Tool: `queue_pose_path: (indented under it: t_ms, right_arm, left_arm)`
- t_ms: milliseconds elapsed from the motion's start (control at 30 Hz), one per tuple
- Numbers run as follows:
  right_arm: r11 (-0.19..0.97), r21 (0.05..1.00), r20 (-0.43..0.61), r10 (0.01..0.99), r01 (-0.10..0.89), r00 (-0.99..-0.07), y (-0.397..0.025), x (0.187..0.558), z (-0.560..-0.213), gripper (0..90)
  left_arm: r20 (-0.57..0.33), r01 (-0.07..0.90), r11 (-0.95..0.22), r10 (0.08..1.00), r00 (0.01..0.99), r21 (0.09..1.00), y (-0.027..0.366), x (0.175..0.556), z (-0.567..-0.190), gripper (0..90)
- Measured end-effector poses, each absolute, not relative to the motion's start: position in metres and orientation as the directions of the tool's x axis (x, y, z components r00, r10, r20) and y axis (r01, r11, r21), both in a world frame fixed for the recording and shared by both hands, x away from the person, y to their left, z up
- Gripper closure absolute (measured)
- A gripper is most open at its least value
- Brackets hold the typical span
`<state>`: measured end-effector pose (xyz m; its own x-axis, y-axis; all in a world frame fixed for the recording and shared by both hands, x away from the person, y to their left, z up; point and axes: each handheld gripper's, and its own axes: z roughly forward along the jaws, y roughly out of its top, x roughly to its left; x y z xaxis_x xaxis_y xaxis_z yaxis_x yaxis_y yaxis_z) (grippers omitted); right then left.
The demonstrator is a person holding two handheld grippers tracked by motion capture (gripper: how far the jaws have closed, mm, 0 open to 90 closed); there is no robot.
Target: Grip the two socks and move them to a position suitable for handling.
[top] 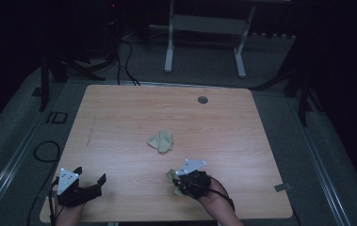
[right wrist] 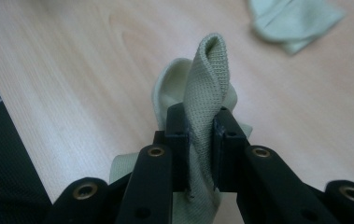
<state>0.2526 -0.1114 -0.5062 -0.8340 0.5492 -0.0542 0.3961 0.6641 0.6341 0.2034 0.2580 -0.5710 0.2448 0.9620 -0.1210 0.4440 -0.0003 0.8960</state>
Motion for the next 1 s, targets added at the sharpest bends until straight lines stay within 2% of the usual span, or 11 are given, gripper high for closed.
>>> queue_pose_path:
  t_ms: [167,433,500,600,767,867,900,933,1000]
  right_arm:
    - [0.675,0.605,-0.034,0.552,0.423,-0.833,-0.102,0.253,-0.533,78.6]
    - [0.671,0.597,-0.048,0.578,0.440,-0.815,-0.098,0.257,-0.553,74.2]
    - [0.663,0.604,-0.041,0.580,0.442,-0.814,-0.098,0.256,-0.554,67.0]
    - [0.683,0.606,-0.041,0.538,0.407,-0.842,-0.095,0.255,-0.552,47.7]
    - [0.638,0.671,-0.043,0.543,0.378,-0.839,-0.101,0.252,-0.525,32.0]
    - [0.615,0.701,-0.060,0.556,0.362,-0.829,-0.109,0.254,-0.506,33.2]
    - [0.605,0.708,-0.053,0.558,0.363,-0.828,-0.113,0.256,-0.501,36.8]
    - [0.599,0.711,-0.034,0.553,0.369,-0.832,-0.116,0.259,-0.497,39.3]
    - [0.578,0.719,-0.009,0.562,0.386,-0.827,-0.122,0.263,-0.492,39.6]
  left_arm:
    - [-0.119,0.449,-0.013,0.957,0.263,0.893,0.255,0.204,-0.571,4.4]
    - [-0.115,0.443,-0.019,0.955,0.274,0.896,0.252,0.203,-0.571,4.4]
    - [-0.111,0.444,-0.023,0.955,0.273,0.896,0.250,0.204,-0.571,4.4]
    - [-0.115,0.439,-0.026,0.949,0.293,0.898,0.245,0.205,-0.571,4.5]
    - [-0.119,0.417,-0.040,0.929,0.350,0.908,0.231,0.205,-0.569,5.3]
    - [-0.147,0.439,-0.051,0.902,0.405,0.897,0.217,0.205,-0.563,5.4]
    - [-0.142,0.439,-0.066,0.894,0.426,0.896,0.210,0.204,-0.561,6.2]
    - [-0.139,0.445,-0.086,0.882,0.449,0.891,0.203,0.204,-0.558,8.6]
    - [-0.188,0.453,-0.079,0.837,0.514,0.888,0.190,0.203,-0.553,12.0]
